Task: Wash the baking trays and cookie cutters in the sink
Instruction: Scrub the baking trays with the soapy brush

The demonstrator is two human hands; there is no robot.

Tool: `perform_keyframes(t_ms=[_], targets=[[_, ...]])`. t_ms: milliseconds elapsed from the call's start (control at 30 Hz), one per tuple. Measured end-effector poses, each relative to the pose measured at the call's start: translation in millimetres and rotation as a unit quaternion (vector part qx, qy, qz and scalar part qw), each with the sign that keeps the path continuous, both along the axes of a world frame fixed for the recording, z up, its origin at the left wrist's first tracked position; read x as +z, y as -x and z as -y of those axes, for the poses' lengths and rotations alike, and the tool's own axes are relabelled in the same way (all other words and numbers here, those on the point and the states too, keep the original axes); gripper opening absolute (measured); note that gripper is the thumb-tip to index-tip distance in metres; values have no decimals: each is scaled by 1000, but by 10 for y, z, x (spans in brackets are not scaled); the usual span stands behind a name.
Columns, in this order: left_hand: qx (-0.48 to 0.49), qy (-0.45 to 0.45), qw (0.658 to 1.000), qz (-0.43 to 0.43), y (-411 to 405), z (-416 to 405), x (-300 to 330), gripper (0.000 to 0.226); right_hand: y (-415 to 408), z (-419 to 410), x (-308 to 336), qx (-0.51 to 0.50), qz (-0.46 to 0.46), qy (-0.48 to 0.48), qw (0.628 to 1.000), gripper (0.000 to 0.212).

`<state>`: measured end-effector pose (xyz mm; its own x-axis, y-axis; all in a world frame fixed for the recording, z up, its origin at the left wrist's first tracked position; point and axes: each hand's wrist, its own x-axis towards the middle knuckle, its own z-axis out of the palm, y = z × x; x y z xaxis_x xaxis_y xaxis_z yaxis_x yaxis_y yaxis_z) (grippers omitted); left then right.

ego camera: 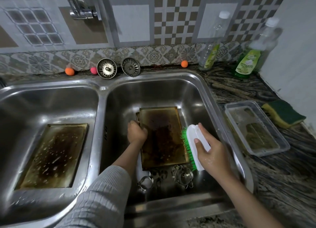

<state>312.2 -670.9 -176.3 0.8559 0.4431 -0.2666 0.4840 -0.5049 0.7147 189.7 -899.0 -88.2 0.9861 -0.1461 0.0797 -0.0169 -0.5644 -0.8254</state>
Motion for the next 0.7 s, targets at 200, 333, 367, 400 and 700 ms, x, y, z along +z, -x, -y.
perform_keyframes(t_ms=[200,333,367,400,700], targets=[[-53,74,994,54,136,19,253,27,-3,-28,80,-9,-1,7,1000,52],[-79,143,983,81,328,-8,391,54,18,-62,143,-15,-1,-15,1000,52],[-81,153,981,91,384,-10,426,55,20,-76,159,-15,1,-26,1000,52],[-80,159,978,105,436,-14,458,56,21,-92,178,-11,3,-37,999,52],[-22,191,957,218,656,-94,799,54,-181,292,978,-67,116,-25,991,58]])
